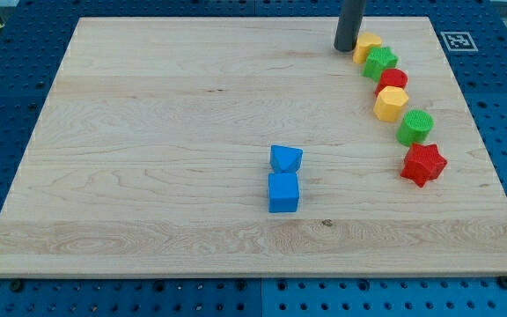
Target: Separate the blue cube and the blue triangle
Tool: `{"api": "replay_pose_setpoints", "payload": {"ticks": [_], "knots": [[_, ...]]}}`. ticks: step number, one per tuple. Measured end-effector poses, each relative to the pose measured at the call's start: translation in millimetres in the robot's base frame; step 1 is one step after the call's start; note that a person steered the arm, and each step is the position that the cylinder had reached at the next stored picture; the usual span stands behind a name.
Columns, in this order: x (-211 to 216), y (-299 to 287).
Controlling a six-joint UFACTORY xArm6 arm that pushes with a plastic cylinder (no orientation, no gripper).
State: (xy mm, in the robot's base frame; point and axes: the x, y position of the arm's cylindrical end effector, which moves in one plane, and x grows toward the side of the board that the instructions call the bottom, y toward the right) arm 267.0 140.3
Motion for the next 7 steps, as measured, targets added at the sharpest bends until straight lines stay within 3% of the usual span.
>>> {"api": "replay_pose_setpoints", "payload": {"ticks": [3,5,7], "knots": [[-9.5,23.9],[-2.7,-27.0],[61.6,-126.4]]}}
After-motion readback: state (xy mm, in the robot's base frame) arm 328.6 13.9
